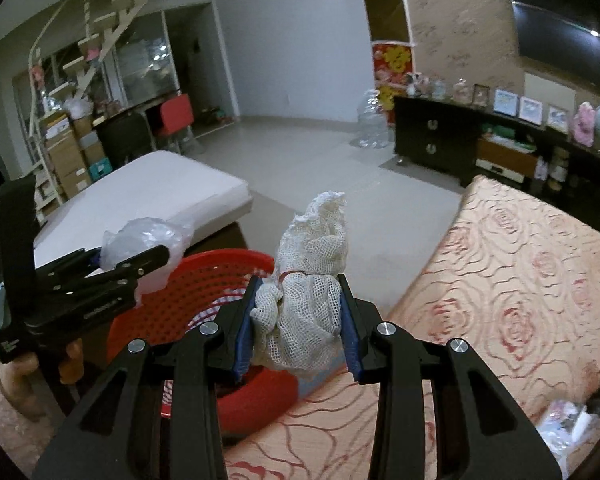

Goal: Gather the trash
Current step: 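Carry both bags over the red wastebasket and open both tools to drop them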

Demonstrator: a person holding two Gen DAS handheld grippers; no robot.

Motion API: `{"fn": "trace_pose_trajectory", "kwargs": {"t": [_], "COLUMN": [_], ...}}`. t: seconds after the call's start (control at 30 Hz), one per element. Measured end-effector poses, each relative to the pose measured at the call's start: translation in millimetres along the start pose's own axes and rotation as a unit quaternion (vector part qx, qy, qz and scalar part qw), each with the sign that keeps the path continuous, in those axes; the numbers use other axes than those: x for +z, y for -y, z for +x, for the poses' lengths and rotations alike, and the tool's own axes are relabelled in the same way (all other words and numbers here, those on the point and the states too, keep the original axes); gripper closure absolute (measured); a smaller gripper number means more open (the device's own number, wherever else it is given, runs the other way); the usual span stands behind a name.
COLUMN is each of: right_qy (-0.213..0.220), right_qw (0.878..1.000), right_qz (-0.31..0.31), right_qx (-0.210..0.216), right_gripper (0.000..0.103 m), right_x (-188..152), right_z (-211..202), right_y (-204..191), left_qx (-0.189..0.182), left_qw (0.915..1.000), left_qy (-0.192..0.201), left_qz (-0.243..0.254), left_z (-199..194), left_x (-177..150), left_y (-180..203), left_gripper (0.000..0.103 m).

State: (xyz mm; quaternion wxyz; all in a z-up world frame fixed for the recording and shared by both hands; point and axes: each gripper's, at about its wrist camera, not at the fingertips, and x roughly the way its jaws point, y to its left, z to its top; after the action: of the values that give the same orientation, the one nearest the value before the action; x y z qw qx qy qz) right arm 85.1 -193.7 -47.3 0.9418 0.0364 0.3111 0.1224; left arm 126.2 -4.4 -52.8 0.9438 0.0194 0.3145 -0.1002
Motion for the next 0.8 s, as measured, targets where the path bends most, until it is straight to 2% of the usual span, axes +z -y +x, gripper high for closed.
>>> {"fn": "trace_pose_trajectory", "kwargs": {"t": [0.33, 0.43, 0.5, 0.6, 0.67, 0.73, 0.8], "right_qy": [-0.030, -0.039, -0.039, -0.034, -0.031, -0.029, -0.027], "right_qw": [0.999, 0.998, 0.998, 0.998, 0.998, 0.998, 0.999], "right_qz": [-0.014, -0.016, -0.021, -0.026, -0.024, -0.020, -0.016], "right_qx": [0.031, 0.039, 0.041, 0.044, 0.044, 0.042, 0.038], "right_gripper": [0.067, 0.064, 0.058, 0.051, 0.048, 0.047, 0.046], "right_x": [-8.3, -10.5, -11.4, -11.7, -11.5, -10.9, -10.3], "right_z": [19.5, 23.6, 23.1, 18.8, 17.2, 14.8, 12.6], "right_y": [-25.6, -28.6, -31.9, -35.6, -35.6, -33.3, -29.6], "left_qx": [0.009, 0.006, 0.003, -0.002, -0.005, -0.008, -0.013], "left_qw": [0.9997, 0.9997, 0.9997, 0.9997, 0.9997, 0.9995, 0.9993], "left_qy": [-0.019, -0.020, -0.021, -0.022, -0.026, -0.028, -0.031], "left_qz": [0.011, 0.009, 0.007, 0.004, -0.001, -0.008, -0.014], "left_z": [8.9, 9.3, 9.5, 10.7, 11.6, 12.8, 14.1], "left_x": [-3.1, -3.0, -4.1, -3.6, -3.8, -3.7, -3.4], "left_y": [-1.4, -2.2, -2.6, -3.4, -4.9, -7.0, -7.3], "left_gripper": [0.055, 0.054, 0.053, 0.049, 0.041, 0.040, 0.034]}}
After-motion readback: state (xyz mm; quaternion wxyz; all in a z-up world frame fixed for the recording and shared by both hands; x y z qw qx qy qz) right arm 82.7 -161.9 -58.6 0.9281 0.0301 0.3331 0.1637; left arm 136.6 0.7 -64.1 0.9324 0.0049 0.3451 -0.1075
